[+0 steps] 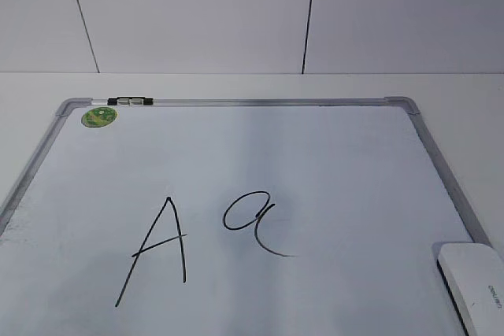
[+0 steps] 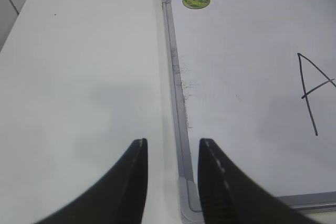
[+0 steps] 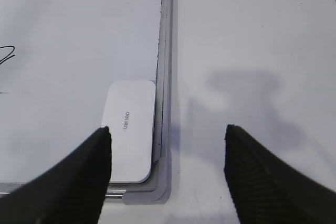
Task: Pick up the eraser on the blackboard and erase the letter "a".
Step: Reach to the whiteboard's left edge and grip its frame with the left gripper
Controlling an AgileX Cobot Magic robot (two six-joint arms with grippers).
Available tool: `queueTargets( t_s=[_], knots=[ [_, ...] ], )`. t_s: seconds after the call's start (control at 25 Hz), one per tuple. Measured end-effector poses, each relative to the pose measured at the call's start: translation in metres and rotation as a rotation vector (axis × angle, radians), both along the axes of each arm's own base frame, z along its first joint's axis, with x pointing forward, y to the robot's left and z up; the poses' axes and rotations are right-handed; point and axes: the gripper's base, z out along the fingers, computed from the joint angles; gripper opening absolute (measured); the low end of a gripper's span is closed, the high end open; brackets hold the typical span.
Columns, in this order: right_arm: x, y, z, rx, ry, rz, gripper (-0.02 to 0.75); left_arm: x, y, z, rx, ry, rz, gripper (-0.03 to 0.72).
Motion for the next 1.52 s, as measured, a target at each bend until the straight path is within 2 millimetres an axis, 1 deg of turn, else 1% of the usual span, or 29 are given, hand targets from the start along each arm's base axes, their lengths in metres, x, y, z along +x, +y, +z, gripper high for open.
queueTargets(
  t_s=[1.12, 1.2, 1.36, 1.52],
  knots=[
    [-0.002, 0.0, 0.002, 0.002, -0.002, 0.001, 0.518, 0.0, -0.001, 0.0, -0.009, 0.0, -0.006, 0.245],
    [0.001, 0.001, 0.002, 0.008, 0.026, 0.006, 0.519, 0.0, -0.001, 0.0, -0.009, 0.0, -0.006, 0.245],
    [0.009, 0.004, 0.006, 0.059, 0.145, -0.001, 0.518, 0.001, -0.001, 0.0, -0.008, 0.018, -0.006, 0.245],
    [0.022, 0.005, 0.015, 0.076, 0.265, -0.016, 0.518, 0.013, -0.002, 0.006, -0.002, 0.119, -0.01, 0.245]
  ],
)
